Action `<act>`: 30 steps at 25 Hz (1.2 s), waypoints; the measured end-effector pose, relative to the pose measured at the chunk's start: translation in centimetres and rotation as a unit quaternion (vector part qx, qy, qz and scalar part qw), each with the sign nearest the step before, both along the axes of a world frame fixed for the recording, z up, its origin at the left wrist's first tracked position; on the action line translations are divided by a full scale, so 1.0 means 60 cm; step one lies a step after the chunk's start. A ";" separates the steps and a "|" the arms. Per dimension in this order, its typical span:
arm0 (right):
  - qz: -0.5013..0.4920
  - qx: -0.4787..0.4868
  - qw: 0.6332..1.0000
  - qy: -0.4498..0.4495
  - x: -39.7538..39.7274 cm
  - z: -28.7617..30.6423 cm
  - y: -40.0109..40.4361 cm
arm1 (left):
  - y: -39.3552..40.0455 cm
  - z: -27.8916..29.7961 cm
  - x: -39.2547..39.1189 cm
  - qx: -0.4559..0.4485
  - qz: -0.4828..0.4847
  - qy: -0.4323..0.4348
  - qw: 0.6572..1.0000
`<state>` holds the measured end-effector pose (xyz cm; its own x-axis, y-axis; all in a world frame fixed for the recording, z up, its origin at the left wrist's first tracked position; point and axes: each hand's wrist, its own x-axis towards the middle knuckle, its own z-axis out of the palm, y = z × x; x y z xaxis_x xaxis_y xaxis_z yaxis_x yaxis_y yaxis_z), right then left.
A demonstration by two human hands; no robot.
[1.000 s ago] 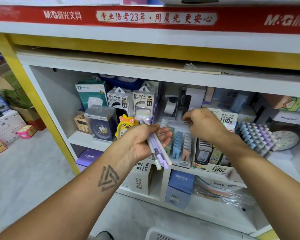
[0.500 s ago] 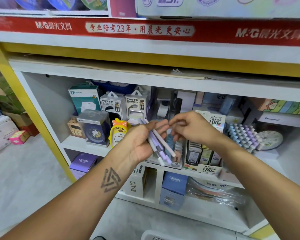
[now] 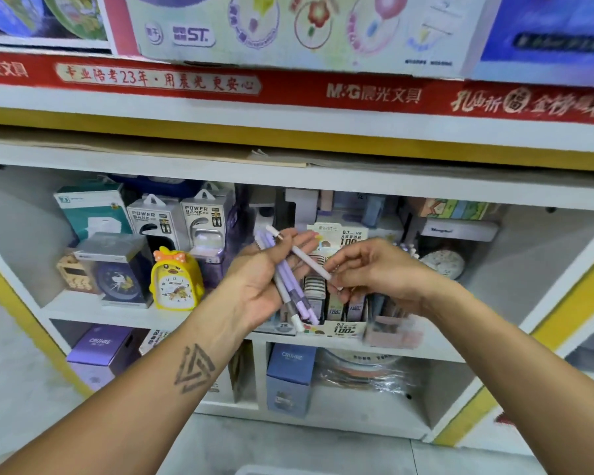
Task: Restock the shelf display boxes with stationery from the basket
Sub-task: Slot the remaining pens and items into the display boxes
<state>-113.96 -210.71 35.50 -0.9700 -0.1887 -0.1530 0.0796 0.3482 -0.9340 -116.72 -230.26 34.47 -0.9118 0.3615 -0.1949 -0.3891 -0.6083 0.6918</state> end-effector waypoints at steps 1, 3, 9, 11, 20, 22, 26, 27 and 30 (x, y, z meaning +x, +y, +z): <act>-0.001 0.000 1.000 -0.006 0.005 -0.002 0.017 | 0.010 0.000 0.006 -0.019 -0.010 0.013 1.000; 0.023 -0.005 0.999 -0.039 0.022 -0.005 0.045 | 0.031 -0.003 0.017 -0.057 -0.028 0.039 0.997; -0.059 0.041 0.994 0.077 0.060 0.020 0.101 | 0.089 -0.021 0.052 -0.160 -0.090 0.112 0.977; -0.076 -0.020 0.993 0.092 0.068 0.025 0.105 | 0.107 -0.028 0.069 -0.175 -0.138 0.127 0.966; -0.210 -0.085 0.959 0.167 0.084 0.045 0.161 | 0.123 -0.039 0.066 -0.175 -0.134 0.027 0.975; -0.289 -0.018 0.928 0.235 0.084 0.045 0.178 | 0.117 -0.037 0.055 -0.196 -0.104 -0.006 0.975; -0.287 0.102 0.911 0.279 0.087 0.021 0.195 | 0.132 -0.031 0.048 -0.152 -0.147 -0.059 0.976; -0.276 0.130 0.911 0.278 0.088 0.013 0.197 | 0.137 -0.032 0.049 -0.137 -0.153 -0.071 0.976; -0.242 0.214 0.909 0.262 0.087 -0.004 0.200 | 0.145 -0.042 0.052 -0.111 -0.150 -0.074 0.980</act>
